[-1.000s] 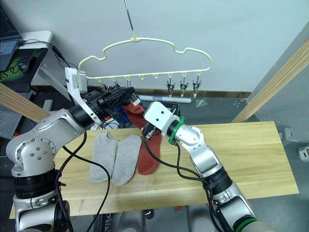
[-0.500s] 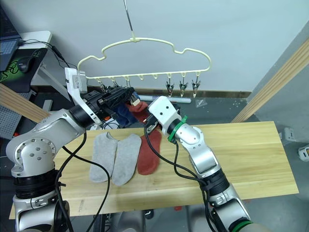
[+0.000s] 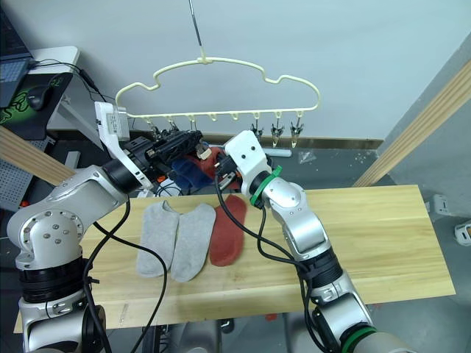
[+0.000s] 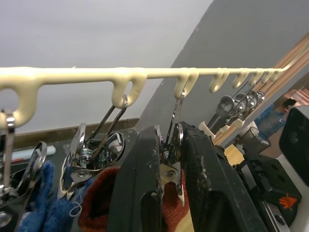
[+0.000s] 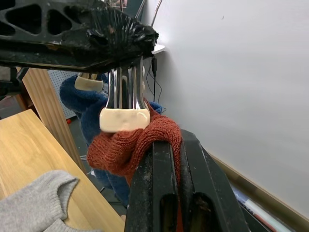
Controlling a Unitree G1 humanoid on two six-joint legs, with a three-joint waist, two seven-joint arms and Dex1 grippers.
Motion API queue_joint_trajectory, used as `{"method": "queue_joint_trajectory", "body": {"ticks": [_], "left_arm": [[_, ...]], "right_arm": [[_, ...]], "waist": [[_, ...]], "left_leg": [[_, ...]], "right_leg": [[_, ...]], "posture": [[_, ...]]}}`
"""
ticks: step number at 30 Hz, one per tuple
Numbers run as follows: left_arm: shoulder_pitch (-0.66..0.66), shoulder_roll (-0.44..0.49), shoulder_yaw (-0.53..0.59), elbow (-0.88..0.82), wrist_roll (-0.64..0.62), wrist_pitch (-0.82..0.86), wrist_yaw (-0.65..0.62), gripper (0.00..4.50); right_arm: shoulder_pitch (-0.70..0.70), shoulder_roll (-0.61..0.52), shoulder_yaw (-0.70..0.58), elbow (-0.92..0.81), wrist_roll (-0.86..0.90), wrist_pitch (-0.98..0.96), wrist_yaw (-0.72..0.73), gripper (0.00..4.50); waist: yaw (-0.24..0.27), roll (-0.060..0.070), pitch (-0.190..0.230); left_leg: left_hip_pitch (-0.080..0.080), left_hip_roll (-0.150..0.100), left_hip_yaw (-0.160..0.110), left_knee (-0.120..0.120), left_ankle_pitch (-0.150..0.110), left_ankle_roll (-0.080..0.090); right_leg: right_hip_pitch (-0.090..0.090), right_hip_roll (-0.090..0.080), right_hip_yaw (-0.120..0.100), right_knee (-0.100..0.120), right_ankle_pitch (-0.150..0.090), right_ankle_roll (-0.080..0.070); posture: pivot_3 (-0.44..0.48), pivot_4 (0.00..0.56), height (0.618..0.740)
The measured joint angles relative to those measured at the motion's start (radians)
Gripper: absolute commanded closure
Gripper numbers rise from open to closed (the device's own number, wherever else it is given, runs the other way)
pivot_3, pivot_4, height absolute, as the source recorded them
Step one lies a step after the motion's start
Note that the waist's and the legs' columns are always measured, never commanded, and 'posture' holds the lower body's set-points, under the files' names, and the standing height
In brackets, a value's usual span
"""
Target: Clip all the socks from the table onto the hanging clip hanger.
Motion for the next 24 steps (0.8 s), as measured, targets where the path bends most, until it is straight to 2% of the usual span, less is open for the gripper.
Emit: {"method": "queue_joint_trajectory", "body": {"ticks": [7,15,19,24], "left_arm": [[0.0,0.0,-0.004,0.0,0.001,0.0,0.0,4.17],[0.001,0.0,-0.006,0.0,0.002,0.0,-0.007,4.18],[-0.002,0.004,-0.007,0.002,0.005,-0.001,-0.02,4.18],[-0.004,0.017,-0.013,0.005,0.023,-0.013,-0.042,4.18]], "right_arm": [[0.005,0.001,0.002,-0.02,0.031,0.068,0.018,4.5],[0.099,-0.11,0.032,-0.223,0.143,0.248,0.145,4.5],[0.132,-0.181,0.022,-0.329,0.259,0.401,0.207,4.5],[0.154,-0.272,-0.061,-0.372,0.378,0.651,0.212,4.5]], "waist": [[0.0,0.0,0.0],[0.0,0.0,0.0],[0.0,0.0,0.0],[0.0,-0.001,-0.001]], "left_leg": [[0.0,0.0,0.0,0.0,0.0,0.0],[-0.001,0.0,-0.001,0.0,0.0,0.0],[-0.001,0.0,-0.001,0.0,0.0,0.0],[-0.001,-0.001,0.0,0.001,0.0,0.0]], "right_leg": [[0.0,0.0,0.0,0.0,0.0,0.0],[0.0,0.0,0.0,0.0,0.0,0.0],[0.0,0.0,-0.001,0.0,0.0,0.0],[0.0,0.0,0.0,0.0,0.0,0.0]], "posture": [[-0.136,0.352,0.74],[-0.143,0.345,0.74],[-0.144,0.343,0.74],[-0.145,0.343,0.74]]}}
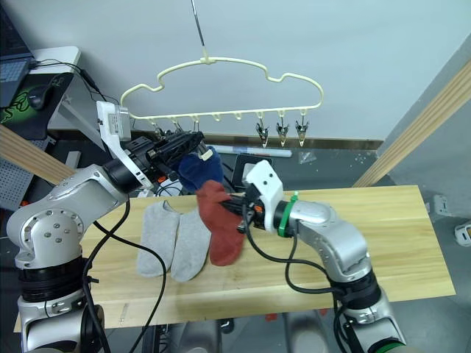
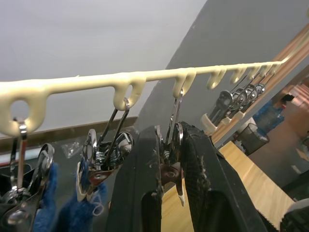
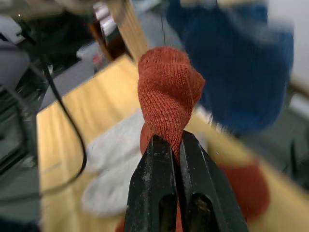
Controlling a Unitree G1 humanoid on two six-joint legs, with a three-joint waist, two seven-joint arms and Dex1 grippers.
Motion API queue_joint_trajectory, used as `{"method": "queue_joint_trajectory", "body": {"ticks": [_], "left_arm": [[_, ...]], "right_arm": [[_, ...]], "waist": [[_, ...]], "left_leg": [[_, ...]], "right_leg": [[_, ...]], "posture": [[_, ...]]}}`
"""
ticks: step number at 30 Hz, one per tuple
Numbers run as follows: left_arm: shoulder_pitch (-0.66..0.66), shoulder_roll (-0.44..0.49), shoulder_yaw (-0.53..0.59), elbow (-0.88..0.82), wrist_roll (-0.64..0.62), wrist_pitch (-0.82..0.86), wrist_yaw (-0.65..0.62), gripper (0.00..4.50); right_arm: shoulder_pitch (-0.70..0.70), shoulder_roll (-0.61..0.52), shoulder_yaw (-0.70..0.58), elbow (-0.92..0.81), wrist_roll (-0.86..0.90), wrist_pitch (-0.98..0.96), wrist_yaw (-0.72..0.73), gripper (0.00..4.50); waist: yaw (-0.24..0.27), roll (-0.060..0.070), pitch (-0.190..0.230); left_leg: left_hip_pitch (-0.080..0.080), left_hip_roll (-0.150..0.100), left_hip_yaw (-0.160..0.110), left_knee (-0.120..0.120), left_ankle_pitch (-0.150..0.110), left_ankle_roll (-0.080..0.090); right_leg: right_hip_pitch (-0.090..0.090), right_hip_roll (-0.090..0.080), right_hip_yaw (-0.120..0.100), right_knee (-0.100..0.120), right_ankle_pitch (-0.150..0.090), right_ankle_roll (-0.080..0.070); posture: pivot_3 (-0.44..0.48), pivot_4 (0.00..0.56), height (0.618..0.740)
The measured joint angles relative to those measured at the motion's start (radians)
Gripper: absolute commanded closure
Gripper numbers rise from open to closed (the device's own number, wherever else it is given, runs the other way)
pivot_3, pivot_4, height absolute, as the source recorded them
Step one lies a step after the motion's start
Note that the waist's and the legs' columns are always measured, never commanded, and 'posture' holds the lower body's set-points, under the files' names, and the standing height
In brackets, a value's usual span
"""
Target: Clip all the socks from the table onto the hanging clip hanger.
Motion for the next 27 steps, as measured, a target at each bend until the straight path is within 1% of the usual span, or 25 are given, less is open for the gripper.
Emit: {"method": "queue_joint_trajectory", "body": {"ticks": [3,7,9,11,14,16,19,20,21,22,25,27], "left_arm": [[0.0,0.001,-0.001,0.0,0.01,-0.003,-0.005,4.18],[0.001,0.001,-0.001,0.0,0.018,-0.005,-0.02,4.18],[0.001,0.001,-0.003,0.0,0.022,-0.006,-0.022,4.18],[0.002,0.001,-0.008,-0.001,0.028,-0.007,-0.024,4.18],[0.004,0.0,-0.01,-0.001,0.037,-0.008,-0.026,4.18],[0.004,0.0,-0.01,-0.002,0.039,-0.009,-0.026,4.18],[0.009,0.0,-0.01,-0.002,0.041,-0.013,-0.027,4.18],[0.011,-0.001,-0.01,-0.003,0.042,-0.016,-0.027,4.18],[0.013,-0.001,-0.01,-0.003,0.043,-0.02,-0.027,4.18],[0.014,-0.001,-0.011,-0.004,0.045,-0.022,-0.027,4.18],[0.015,-0.001,-0.011,-0.004,0.047,-0.025,-0.027,4.18],[0.015,-0.002,-0.014,-0.004,0.047,-0.025,-0.027,4.18]], "right_arm": [[0.025,-0.081,-0.02,0.016,0.018,0.082,0.001,4.5],[0.032,-0.222,0.01,0.089,-0.011,0.078,0.025,4.5],[0.03,-0.23,0.036,0.139,-0.041,0.044,0.022,4.5],[0.014,-0.203,0.061,0.225,-0.088,-0.011,-0.006,4.5],[0.005,-0.179,0.08,0.313,-0.146,-0.091,-0.036,3.82],[-0.002,-0.168,0.084,0.348,-0.185,-0.155,-0.059,3.14],[-0.004,-0.168,0.081,0.356,-0.231,-0.241,-0.085,2.09],[-0.004,-0.167,0.078,0.356,-0.236,-0.258,-0.089,1.81],[-0.003,-0.166,0.072,0.353,-0.244,-0.273,-0.096,1.38],[-0.001,-0.164,0.063,0.347,-0.245,-0.281,-0.102,1.11],[0.024,-0.145,0.033,0.302,-0.238,-0.281,-0.105,0.07],[0.038,-0.12,0.019,0.289,-0.227,-0.28,-0.112,0.03]], "waist": [[0.0,0.0,0.0],[0.0,0.0,0.0],[-0.004,-0.001,-0.001],[-0.007,-0.001,-0.001],[-0.004,-0.001,-0.001],[-0.002,-0.001,-0.001],[0.0,-0.001,-0.001],[0.0,-0.001,-0.001],[0.0,-0.001,-0.001],[0.0,-0.001,-0.001],[0.0,-0.001,-0.001],[0.0,-0.001,-0.001]], "left_leg": [[-0.001,-0.001,0.0,0.0,0.0,0.0],[-0.001,-0.002,0.0,0.0,-0.002,0.003],[0.0,-0.001,0.0,0.0,-0.002,0.003],[0.0,0.0,0.001,0.0,-0.001,0.002],[0.0,0.0,0.001,0.0,0.0,0.0],[-0.001,-0.001,0.001,0.0,0.0,0.0],[0.0,-0.001,0.001,0.0,0.0,0.0],[0.0,-0.001,0.001,0.0,0.0,0.0],[0.0,-0.001,0.001,0.0,0.0,0.0],[0.0,0.0,0.001,0.0,0.0,0.0],[0.0,0.0,0.001,0.0,0.0,0.0],[0.0,0.0,0.001,0.0,0.0,0.0]], "right_leg": [[0.0,0.0,0.0,-0.001,0.0,0.0],[0.0,0.001,0.0,-0.001,0.0,0.0],[0.0,0.002,0.0,-0.001,0.0,0.0],[0.0,0.003,0.001,0.0,0.0,0.0],[0.0,0.003,0.001,0.0,0.0,0.0],[0.0,0.003,0.001,0.0,0.0,0.0],[0.0,0.002,0.001,-0.001,0.0,0.0],[0.0,0.002,0.001,-0.001,0.0,0.0],[0.0,0.002,0.001,-0.001,0.0,0.0],[0.0,0.002,0.001,0.0,0.0,0.0],[0.0,0.003,0.001,0.0,0.0,0.0],[0.0,0.003,0.001,0.0,0.0,0.0]], "posture": [[-0.143,0.343,0.74],[-0.144,0.344,0.74],[-0.144,0.345,0.74],[-0.137,0.346,0.74],[-0.135,0.351,0.74],[-0.132,0.353,0.74],[-0.133,0.358,0.74],[-0.133,0.358,0.74],[-0.134,0.358,0.74],[-0.134,0.359,0.74],[-0.138,0.36,0.74],[-0.138,0.36,0.74]]}}
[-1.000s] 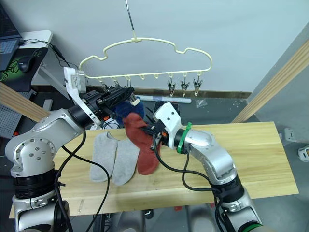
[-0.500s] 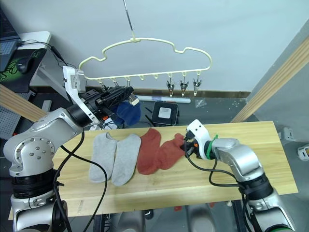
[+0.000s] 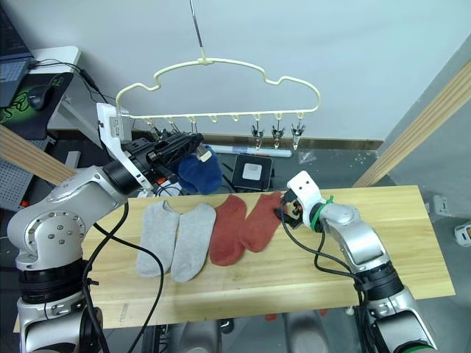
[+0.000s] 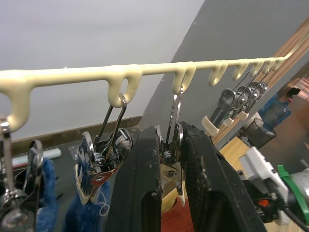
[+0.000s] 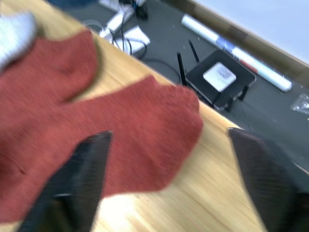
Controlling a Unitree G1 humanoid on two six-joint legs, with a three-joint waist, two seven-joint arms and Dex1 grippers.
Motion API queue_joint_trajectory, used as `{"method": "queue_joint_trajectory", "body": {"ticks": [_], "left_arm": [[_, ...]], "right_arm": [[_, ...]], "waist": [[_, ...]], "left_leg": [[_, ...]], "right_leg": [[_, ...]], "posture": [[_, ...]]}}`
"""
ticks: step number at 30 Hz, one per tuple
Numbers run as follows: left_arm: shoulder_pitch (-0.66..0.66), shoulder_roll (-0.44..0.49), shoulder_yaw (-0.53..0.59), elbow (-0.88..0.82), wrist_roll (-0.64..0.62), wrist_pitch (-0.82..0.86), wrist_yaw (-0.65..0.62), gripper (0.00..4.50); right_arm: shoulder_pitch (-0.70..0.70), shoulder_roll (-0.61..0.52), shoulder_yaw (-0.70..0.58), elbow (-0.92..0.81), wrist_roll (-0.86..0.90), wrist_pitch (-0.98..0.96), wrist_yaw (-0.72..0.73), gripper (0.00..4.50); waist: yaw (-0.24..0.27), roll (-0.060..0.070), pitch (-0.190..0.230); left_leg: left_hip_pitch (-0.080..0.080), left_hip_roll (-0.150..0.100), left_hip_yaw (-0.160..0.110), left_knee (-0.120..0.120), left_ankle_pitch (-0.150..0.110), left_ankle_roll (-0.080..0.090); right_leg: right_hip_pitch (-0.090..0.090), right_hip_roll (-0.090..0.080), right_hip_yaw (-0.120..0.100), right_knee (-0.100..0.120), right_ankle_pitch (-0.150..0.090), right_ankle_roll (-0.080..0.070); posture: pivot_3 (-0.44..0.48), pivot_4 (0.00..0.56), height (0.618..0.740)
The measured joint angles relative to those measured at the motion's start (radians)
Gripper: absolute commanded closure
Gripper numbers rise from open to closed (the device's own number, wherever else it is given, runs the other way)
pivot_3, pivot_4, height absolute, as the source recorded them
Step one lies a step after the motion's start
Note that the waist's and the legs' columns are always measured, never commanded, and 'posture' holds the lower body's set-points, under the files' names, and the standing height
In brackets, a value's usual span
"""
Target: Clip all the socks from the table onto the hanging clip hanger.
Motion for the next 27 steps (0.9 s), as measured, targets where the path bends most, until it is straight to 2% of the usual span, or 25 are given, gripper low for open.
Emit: {"method": "queue_joint_trajectory", "body": {"ticks": [6,12,20,22,24,25,27], "left_arm": [[0.0,-0.003,-0.003,0.0,0.001,0.0,0.0,4.18],[0.0,-0.008,-0.004,0.0,0.0,0.0,0.0,4.18],[0.0,-0.008,-0.004,0.0,0.0,0.0,0.0,4.18],[0.0,-0.008,-0.004,0.0,0.0,0.0,0.0,4.18],[0.0,-0.008,-0.004,0.0,0.0,0.0,0.0,4.18],[0.0,-0.009,-0.004,0.0,0.0,0.0,0.001,4.18],[0.0,-0.011,-0.004,0.0,0.0,0.0,0.003,4.18]], "right_arm": [[0.031,0.115,-0.047,0.064,-0.018,-0.076,-0.113,0.03],[0.017,0.177,-0.079,0.176,-0.017,-0.133,-0.144,0.03],[0.003,0.193,-0.118,0.246,0.004,-0.146,-0.121,2.58],[0.002,0.2,-0.118,0.254,0.005,-0.15,-0.119,3.39],[-0.001,0.206,-0.118,0.262,0.005,-0.153,-0.118,3.93],[-0.002,0.213,-0.119,0.265,0.006,-0.156,-0.118,4.36],[-0.005,0.223,-0.118,0.266,0.007,-0.16,-0.114,4.5]], "waist": [[0.0,0.0,0.0],[0.0,0.0,0.0],[0.0,0.0,0.0],[0.0,0.0,0.0],[0.0,0.0,0.0],[0.0,0.0,0.0],[0.0,0.0,0.0]], "left_leg": [[0.0,0.0,0.0,0.0,0.0,0.0],[0.0,0.0,0.0,0.0,0.0,0.0],[0.0,0.0,0.0,0.0,0.0,0.0],[0.0,0.0,0.0,0.0,0.0,0.0],[0.0,0.0,0.0,0.0,0.0,0.0],[0.0,0.0,0.0,0.0,0.0,0.0],[0.0,0.0,0.0,0.0,0.0,0.0]], "right_leg": [[0.0,0.0,0.0,0.0,0.0,0.0],[0.0,0.0,0.0,0.0,0.0,0.0],[0.0,0.0,0.0,0.0,0.0,0.0],[0.0,0.0,0.0,0.0,0.0,0.0],[0.0,0.0,0.0,0.0,0.0,0.0],[0.0,0.0,0.0,0.0,0.0,0.0],[0.0,0.0,0.0,0.0,0.0,0.0]], "posture": [[-0.136,0.362,0.74],[-0.131,0.36,0.74],[-0.129,0.36,0.74],[-0.129,0.36,0.74],[-0.129,0.36,0.74],[-0.129,0.36,0.74],[-0.132,0.358,0.74]]}}
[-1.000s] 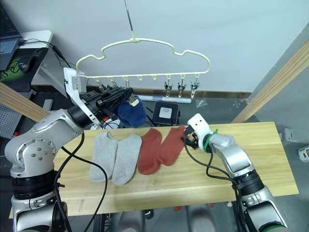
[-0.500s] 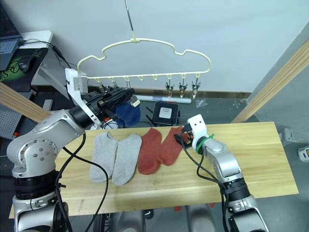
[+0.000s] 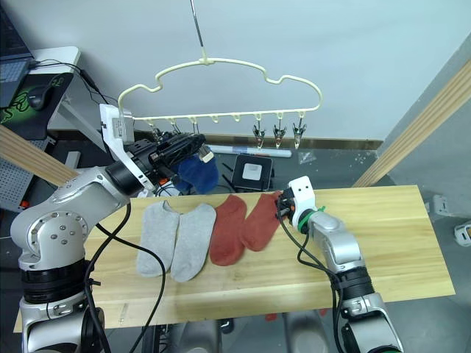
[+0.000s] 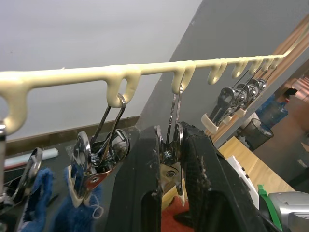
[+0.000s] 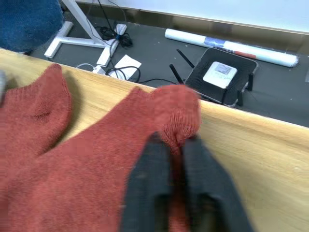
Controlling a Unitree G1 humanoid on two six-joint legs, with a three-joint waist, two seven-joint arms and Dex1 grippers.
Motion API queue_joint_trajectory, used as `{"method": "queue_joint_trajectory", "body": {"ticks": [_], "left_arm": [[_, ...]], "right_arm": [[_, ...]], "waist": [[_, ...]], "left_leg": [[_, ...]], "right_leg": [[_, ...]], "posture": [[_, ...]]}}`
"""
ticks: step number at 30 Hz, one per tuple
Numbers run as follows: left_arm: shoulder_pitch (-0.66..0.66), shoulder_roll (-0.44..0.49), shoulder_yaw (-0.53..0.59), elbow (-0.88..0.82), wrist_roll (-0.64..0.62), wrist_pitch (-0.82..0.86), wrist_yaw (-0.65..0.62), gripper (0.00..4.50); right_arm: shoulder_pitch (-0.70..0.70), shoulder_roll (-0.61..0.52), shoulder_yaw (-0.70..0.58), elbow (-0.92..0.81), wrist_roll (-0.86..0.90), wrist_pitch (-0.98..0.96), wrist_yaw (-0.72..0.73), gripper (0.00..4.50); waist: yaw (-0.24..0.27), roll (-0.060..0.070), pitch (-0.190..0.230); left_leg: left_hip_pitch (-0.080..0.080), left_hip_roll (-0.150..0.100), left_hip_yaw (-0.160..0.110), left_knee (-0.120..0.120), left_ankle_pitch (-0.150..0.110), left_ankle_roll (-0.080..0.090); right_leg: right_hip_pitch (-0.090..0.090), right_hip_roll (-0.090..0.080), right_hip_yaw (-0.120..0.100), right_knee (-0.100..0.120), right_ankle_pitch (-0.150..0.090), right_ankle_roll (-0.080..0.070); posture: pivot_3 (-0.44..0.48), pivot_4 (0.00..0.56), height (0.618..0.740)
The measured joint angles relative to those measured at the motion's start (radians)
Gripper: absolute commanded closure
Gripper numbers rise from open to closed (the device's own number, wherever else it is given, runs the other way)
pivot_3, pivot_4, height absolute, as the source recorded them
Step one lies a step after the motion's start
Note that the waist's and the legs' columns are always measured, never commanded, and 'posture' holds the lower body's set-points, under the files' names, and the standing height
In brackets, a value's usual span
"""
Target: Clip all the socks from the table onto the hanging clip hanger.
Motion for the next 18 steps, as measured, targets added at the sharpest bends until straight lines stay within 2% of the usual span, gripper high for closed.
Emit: {"method": "queue_joint_trajectory", "body": {"ticks": [4,10,18], "left_arm": [[0.0,-0.004,0.0,0.0,-0.003,0.0,0.002,4.18],[-0.005,-0.003,0.009,0.008,-0.039,0.023,0.001,4.18],[-0.048,0.031,0.039,0.051,-0.145,0.097,-0.01,4.18]], "right_arm": [[-0.007,0.0,0.007,-0.013,0.0,-0.018,0.036,4.5],[-0.011,-0.064,0.105,-0.126,-0.001,-0.046,0.174,4.5],[-0.134,-0.112,0.231,-0.19,-0.006,-0.174,0.373,4.5]], "waist": [[0.001,0.0,0.0],[-0.001,0.0,0.0],[-0.001,0.0,0.0]], "left_leg": [[0.0,0.0,0.0,0.0,0.0,0.0],[0.0,0.0,0.0,0.0,0.0,0.0],[0.0,0.0,-0.001,0.0,0.0,0.0]], "right_leg": [[0.0,0.0,0.0,0.0,0.0,0.0],[0.0,0.0,0.0,0.0,0.0,0.0],[0.0,0.0,-0.001,0.0,0.0,0.0]], "posture": [[-0.136,0.355,0.74],[-0.141,0.353,0.74],[-0.139,0.348,0.74]]}}
